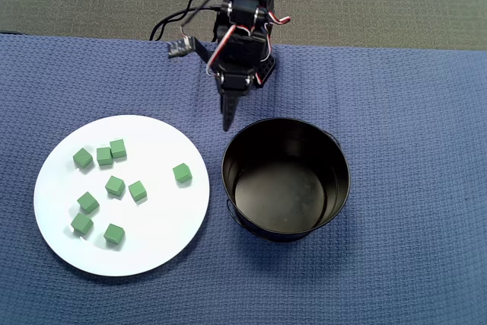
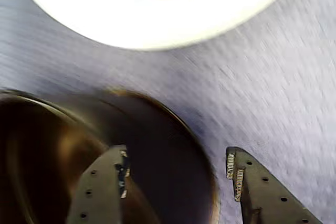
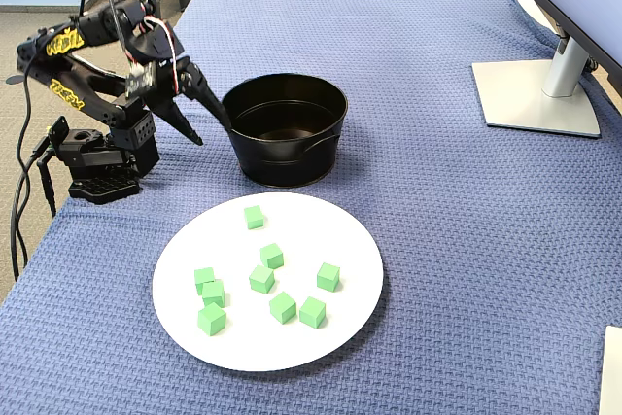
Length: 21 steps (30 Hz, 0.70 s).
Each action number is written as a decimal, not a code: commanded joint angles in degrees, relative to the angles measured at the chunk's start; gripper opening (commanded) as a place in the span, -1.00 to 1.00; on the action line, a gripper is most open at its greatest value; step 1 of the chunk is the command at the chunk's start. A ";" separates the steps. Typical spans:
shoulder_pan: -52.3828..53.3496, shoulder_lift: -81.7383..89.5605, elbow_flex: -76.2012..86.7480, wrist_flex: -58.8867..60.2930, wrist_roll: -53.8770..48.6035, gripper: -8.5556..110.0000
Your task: Pick up the green cubes from the white plate and place them in the black recipient
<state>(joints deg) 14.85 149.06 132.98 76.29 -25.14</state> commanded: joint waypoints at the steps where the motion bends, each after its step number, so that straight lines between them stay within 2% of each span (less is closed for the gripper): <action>1: 7.65 -10.28 -7.73 -9.84 -8.61 -0.53; 3: 9.32 -18.28 -9.40 -15.29 -11.95 -0.52; 10: 12.22 -42.63 -23.82 -16.96 -19.86 -0.53; 17: 17.05 -48.96 -30.94 -18.02 -40.87 -0.50; 21: 19.78 -52.73 -34.72 -18.46 -49.31 -0.48</action>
<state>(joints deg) 32.34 97.91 104.33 58.97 -66.71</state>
